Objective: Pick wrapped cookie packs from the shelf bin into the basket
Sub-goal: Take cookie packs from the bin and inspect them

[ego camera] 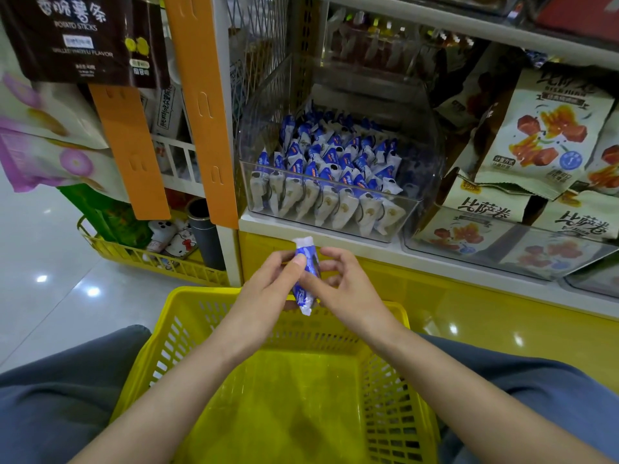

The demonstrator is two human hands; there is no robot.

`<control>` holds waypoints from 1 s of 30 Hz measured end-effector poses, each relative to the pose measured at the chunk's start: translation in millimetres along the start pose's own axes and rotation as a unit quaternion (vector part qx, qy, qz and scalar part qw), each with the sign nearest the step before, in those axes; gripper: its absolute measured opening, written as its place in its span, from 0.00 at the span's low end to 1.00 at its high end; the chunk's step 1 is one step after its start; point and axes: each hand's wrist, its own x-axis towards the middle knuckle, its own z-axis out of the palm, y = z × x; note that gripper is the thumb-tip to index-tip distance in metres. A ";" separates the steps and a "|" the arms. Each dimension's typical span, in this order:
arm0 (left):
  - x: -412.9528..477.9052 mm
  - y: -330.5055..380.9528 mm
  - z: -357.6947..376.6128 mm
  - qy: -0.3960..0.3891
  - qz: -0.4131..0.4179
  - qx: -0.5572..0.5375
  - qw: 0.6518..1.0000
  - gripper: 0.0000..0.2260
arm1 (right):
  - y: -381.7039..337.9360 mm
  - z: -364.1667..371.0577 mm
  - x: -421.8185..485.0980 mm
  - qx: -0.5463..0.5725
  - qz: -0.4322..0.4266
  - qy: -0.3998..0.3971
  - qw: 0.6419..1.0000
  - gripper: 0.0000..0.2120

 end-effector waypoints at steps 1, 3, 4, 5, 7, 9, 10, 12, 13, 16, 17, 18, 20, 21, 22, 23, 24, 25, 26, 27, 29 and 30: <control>-0.1 0.8 0.4 0.001 -0.003 -0.018 1.000 0.08 | 0.8 0.8 -1.0 -0.036 -0.022 0.003 0.999 0.31; 0.4 1.4 0.6 0.022 0.007 -0.009 1.000 0.07 | 4.3 2.9 -5.2 -0.131 -0.079 0.003 0.988 0.34; 1.6 0.6 -0.1 0.039 0.016 0.015 0.999 0.06 | 6.3 3.9 -7.3 -0.161 -0.097 -0.003 0.982 0.35; 2.8 -0.5 -0.8 0.054 0.023 0.037 0.998 0.07 | 7.6 4.0 -8.8 -0.171 -0.104 -0.010 0.980 0.35; 5.6 -2.4 -2.3 0.070 0.024 0.048 0.996 0.09 | 8.4 3.2 -7.8 -0.157 -0.107 -0.012 0.982 0.29; 7.2 -2.7 -3.8 0.063 0.018 0.035 0.997 0.10 | 5.3 1.0 -3.4 -0.127 -0.106 0.009 0.986 0.17; 6.9 -2.6 -3.9 0.055 0.020 0.037 0.998 0.11 | 3.2 -0.8 -0.6 -0.102 -0.103 0.020 0.989 0.11; 5.8 -3.5 -3.0 0.034 0.025 0.048 0.998 0.11 | -0.4 -5.3 3.2 -0.040 -0.092 0.022 0.995 0.02; 4.8 -3.7 -1.9 0.026 0.023 0.048 0.998 0.12 | -1.7 -7.2 3.5 -0.017 -0.092 0.016 0.996 0.01; 4.6 -3.9 0.3 0.028 0.003 0.020 0.999 0.12 | -3.3 -8.6 0.4 -0.035 -0.135 0.023 0.990 0.05; 4.9 -3.0 0.6 0.033 -0.003 0.007 0.999 0.12 | -3.5 -8.8 -1.1 -0.065 -0.161 0.034 0.984 0.06; 4.9 -2.4 1.0 0.038 -0.007 -0.007 0.999 0.11 | -4.2 -8.7 -2.3 -0.092 -0.187 0.048 0.977 0.06; 4.2 -1.5 2.2 0.049 -0.007 -0.041 0.998 0.12 | -5.8 -8.3 -4.0 -0.092 -0.203 0.057 0.973 0.03; 4.0 -1.1 2.2 0.060 -0.006 -0.061 0.996 0.12 | -6.3 -7.3 -4.6 -0.066 -0.179 0.047 0.981 0.03; 4.1 -0.7 1.5 0.076 -0.006 -0.086 0.993 0.11 | -6.3 -6.0 -4.4 -0.042 -0.137 0.033 0.989 0.05; 4.6 0.1 0.3 0.093 -0.008 -0.113 0.989 0.11 | -6.3 -4.4 -4.6 -0.026 -0.086 0.011 0.996 0.09; 5.5 0.8 -1.4 0.107 -0.008 -0.138 0.985 0.10 | -5.9 -2.7 -5.0 -0.017 -0.036 -0.016 0.999 0.12; 6.5 1.9 -3.3 0.117 -0.005 -0.154 0.981 0.10 | -5.5 -1.3 -5.6 -0.001 0.005 -0.046 0.999 0.13; 7.4 2.9 -4.9 0.123 -0.003 -0.160 0.979 0.10 | -5.7 -0.3 -6.0 0.020 0.028 -0.071 0.997 0.13; 7.7 4.1 -6.2 0.126 -0.001 -0.162 0.979 0.10 | -6.4 -0.6 -6.0 0.039 0.035 -0.083 0.995 0.12; 7.6 4.8 -7.7 0.126 0.010 -0.150 0.981 0.09 | -8.9 -4.2 -4.8 0.066 0.024 -0.073 0.995 0.11; 7.8 4.0 -8.8 0.127 0.018 -0.126 0.984 0.08 | -10.2 -6.6 -3.9 0.079 0.015 -0.058 0.995 0.10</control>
